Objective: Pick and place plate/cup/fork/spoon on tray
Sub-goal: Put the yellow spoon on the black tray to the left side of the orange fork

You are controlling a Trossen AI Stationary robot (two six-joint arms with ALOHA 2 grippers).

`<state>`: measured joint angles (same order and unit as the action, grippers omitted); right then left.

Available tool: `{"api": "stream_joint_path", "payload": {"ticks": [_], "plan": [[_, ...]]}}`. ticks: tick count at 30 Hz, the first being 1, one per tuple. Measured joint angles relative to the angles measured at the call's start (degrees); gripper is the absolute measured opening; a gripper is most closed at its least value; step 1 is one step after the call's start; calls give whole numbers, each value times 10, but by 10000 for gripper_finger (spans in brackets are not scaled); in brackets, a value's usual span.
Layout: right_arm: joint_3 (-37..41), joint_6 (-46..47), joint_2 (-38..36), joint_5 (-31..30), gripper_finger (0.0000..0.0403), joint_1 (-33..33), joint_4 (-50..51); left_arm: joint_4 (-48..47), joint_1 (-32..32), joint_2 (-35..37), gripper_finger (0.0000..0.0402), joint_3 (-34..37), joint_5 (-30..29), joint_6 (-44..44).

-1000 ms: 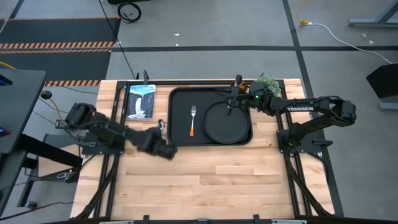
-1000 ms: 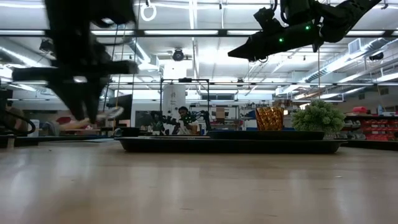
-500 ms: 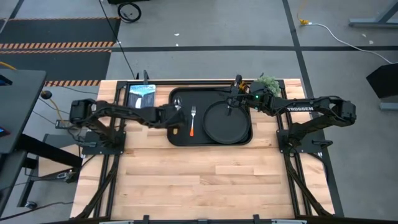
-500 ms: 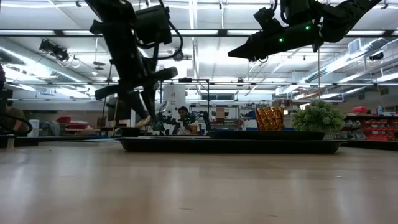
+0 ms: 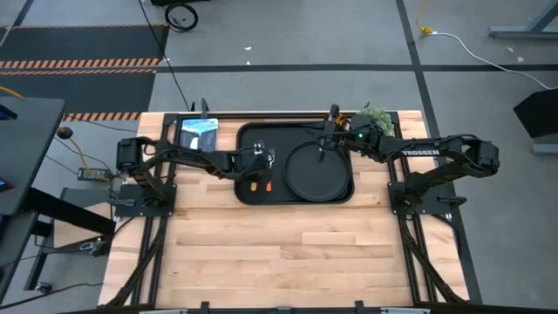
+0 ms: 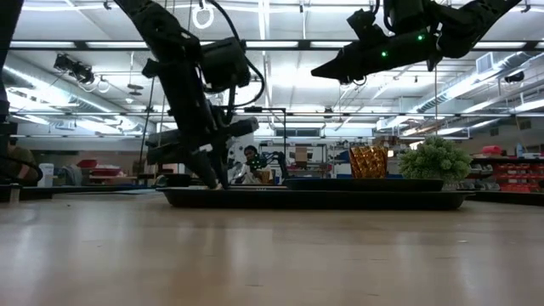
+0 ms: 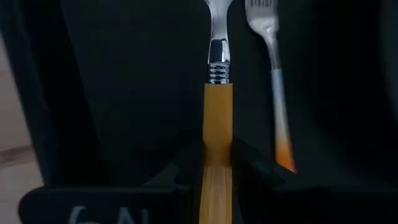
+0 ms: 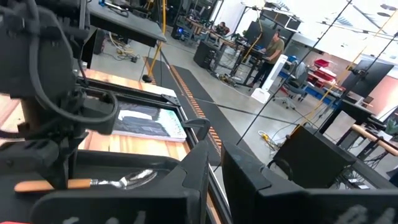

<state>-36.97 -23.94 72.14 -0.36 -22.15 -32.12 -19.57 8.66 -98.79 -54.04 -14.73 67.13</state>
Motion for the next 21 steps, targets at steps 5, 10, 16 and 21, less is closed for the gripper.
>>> {"api": "stream_joint_path", "payload": {"ticks": [5, 10, 16, 21], "plan": [[0, 0, 0, 1, 50, 0, -1, 3, 5, -13, 75, 0, 1, 12], [0, 1, 0, 2, 50, 0, 0, 9, 9, -24, 76, 0, 6, 20], [0, 0, 0, 2, 50, 0, 4, 12, 9, -24, 87, 0, -9, 27], [0, 0, 0, 2, 50, 0, 9, 12, 9, -24, 116, 0, -15, 26]]}}
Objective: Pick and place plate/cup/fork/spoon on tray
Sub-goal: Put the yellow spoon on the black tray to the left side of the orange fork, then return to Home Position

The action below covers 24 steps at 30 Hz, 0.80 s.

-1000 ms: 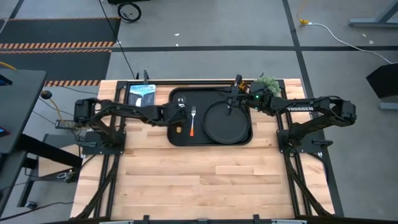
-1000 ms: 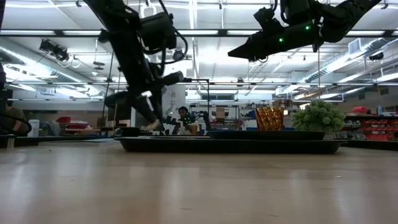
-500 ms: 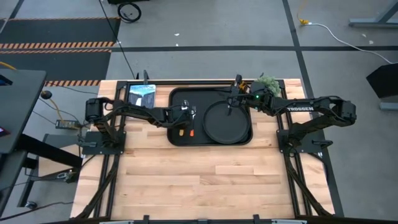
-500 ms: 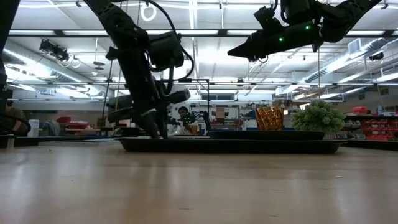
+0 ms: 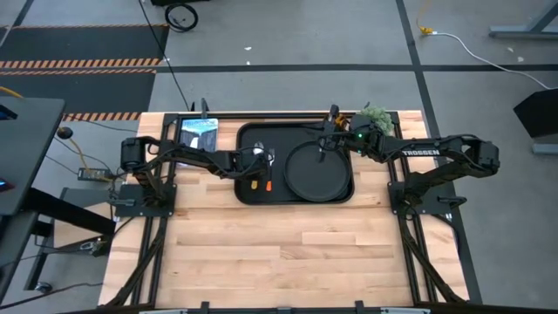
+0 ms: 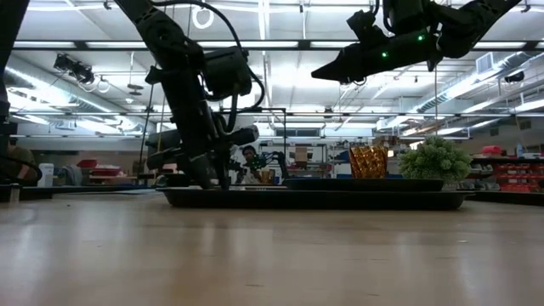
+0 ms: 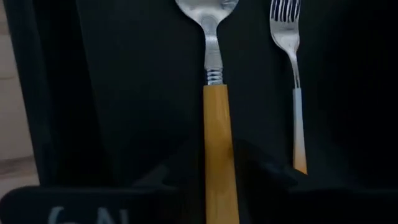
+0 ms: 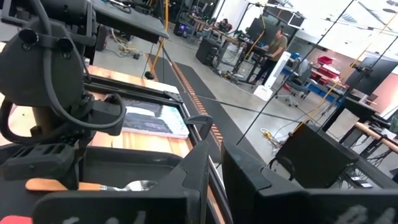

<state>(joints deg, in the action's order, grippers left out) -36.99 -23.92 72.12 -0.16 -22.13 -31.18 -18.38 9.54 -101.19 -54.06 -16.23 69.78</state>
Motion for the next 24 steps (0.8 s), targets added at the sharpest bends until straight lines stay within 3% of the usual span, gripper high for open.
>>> {"api": "stream_joint_path", "payload": {"ticks": [7, 13, 16, 21, 24], "plan": [[0, 12, 0, 23, 50, -1, -2, -1, 0, 19, 144, 1, -5, -33], [0, 38, 0, 138, 50, -23, 7, 2, 1, 89, 143, 1, -5, -154], [0, 65, 0, 206, 50, -49, 14, 2, 6, 132, 142, 1, -7, -249], [0, 144, -1, 341, 50, -97, 22, 34, 4, 191, 142, 1, -7, -507], [0, 202, -11, 376, 50, -119, 46, 76, -2, 211, 142, 0, -6, -651]]}}
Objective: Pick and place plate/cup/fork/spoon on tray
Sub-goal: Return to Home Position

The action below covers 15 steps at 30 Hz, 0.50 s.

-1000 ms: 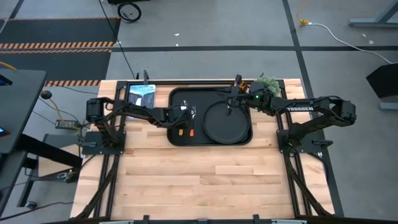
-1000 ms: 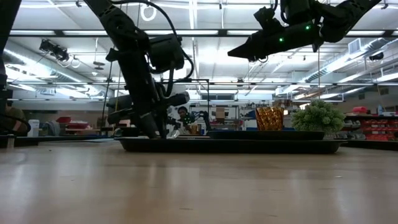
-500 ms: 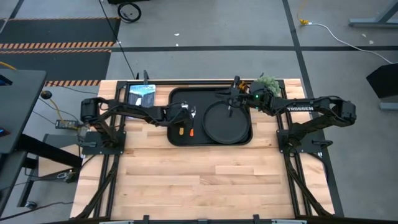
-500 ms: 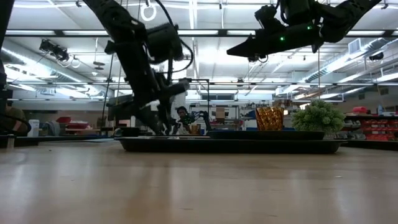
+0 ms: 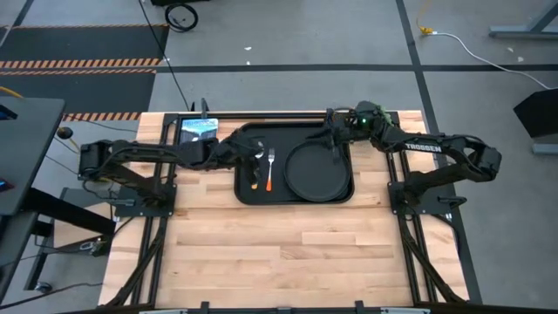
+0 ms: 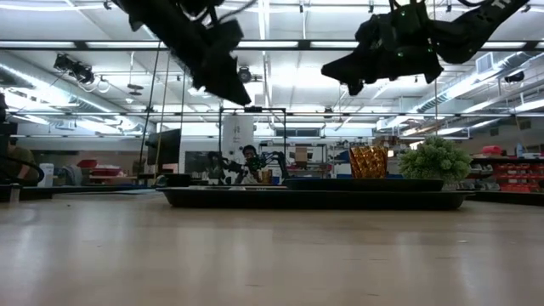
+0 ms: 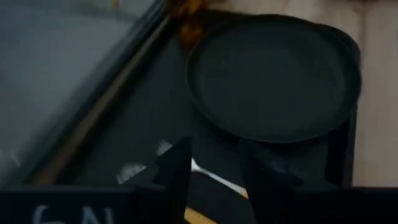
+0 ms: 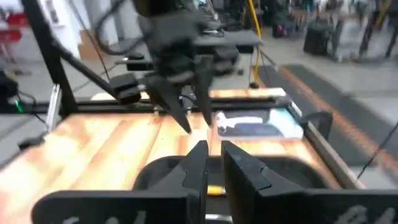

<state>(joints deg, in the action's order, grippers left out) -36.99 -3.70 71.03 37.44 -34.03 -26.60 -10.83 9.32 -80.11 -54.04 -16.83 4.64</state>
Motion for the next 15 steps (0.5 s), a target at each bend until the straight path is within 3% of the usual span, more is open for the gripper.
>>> {"api": "stream_joint_path", "payload": {"ticks": [6, 15], "plan": [[1, 56, -46, -48, 50, 8, 58, 70, 6, 25, 142, 0, -1, -168], [105, 66, -205, -139, 50, 42, 53, 102, 18, 31, 140, 0, 4, -189]]}}
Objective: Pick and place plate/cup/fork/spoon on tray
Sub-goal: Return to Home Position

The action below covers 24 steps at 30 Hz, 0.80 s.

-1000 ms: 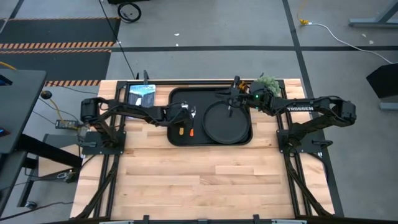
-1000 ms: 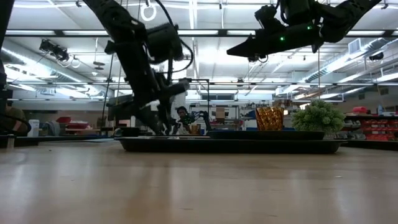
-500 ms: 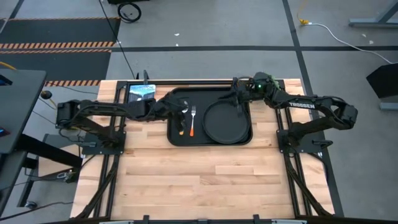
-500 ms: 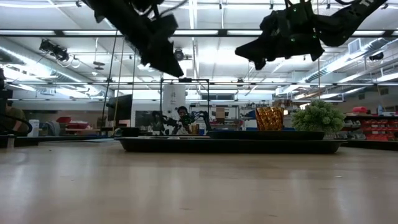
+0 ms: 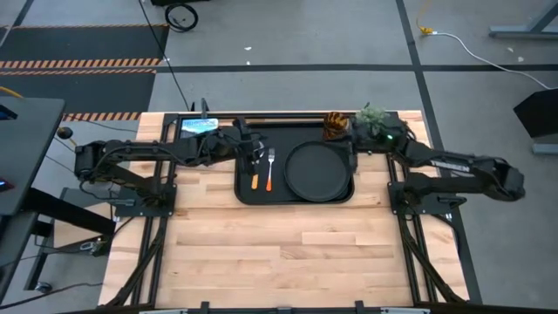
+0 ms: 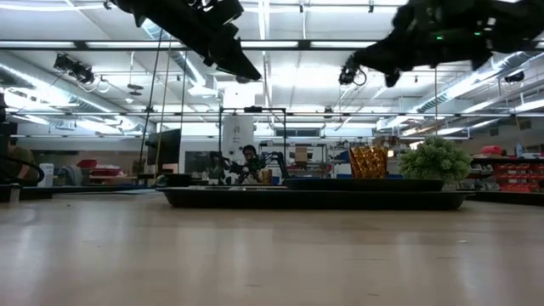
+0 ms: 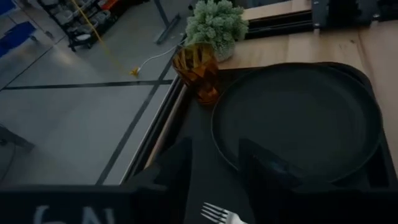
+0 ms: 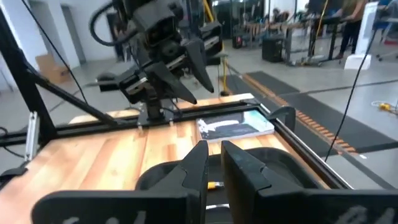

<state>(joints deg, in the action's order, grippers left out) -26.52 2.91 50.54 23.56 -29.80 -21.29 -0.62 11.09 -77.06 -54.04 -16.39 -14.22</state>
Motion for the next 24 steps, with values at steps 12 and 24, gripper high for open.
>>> {"api": "stream_joint_path", "payload": {"ticks": [12, 24], "plan": [[131, 79, -225, -29, 50, -5, 0, -18, -1, 57, 121, 0, 65, 44], [192, 78, -329, -44, 50, -7, 27, -26, 0, 233, 109, 103, 103, 99]]}}
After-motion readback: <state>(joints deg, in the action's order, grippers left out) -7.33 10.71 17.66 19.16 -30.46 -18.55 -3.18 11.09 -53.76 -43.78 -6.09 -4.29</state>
